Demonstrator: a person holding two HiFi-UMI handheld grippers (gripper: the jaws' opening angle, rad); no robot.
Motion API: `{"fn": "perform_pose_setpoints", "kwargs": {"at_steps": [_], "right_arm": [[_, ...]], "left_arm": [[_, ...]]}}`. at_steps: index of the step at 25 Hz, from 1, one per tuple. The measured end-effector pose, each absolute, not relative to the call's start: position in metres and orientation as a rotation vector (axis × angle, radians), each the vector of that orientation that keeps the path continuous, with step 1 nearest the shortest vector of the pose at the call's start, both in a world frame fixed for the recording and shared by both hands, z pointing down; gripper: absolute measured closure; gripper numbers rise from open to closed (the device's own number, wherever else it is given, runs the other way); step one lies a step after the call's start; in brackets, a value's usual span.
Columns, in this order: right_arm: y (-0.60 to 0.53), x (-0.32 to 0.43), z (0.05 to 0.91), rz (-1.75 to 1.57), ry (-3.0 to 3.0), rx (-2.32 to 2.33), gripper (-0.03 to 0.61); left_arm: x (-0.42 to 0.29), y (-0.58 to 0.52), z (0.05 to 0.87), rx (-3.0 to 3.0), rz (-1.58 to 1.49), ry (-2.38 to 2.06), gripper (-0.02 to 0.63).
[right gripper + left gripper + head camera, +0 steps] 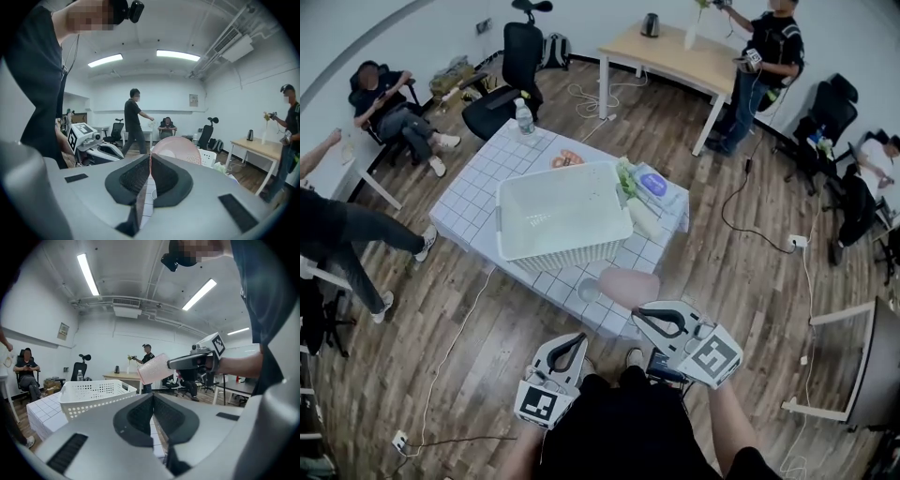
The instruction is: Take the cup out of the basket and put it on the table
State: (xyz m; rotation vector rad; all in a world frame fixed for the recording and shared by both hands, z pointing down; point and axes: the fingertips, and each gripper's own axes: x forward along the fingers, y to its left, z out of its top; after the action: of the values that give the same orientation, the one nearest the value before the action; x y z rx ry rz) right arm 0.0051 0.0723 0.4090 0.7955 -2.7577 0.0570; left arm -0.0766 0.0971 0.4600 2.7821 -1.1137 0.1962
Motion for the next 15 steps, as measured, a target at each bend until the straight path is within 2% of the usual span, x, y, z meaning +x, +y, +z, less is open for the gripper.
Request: {"fn": "perform_pose_setpoints", "kwargs": {"at_steps": [9, 15], "right_arm": [[0.103, 0.032, 0.421, 0.063, -2.881, 0.796, 0.549], [0.117, 0.04, 0.431, 0.21, -2.955, 0.876, 0.549]], "left_arm": [[-0.048, 0.102, 0.456, 2.753, 0.201, -1.163, 0.606], [-0.04, 0.099, 0.449, 2.753, 0.181, -1.209, 0.606]]}}
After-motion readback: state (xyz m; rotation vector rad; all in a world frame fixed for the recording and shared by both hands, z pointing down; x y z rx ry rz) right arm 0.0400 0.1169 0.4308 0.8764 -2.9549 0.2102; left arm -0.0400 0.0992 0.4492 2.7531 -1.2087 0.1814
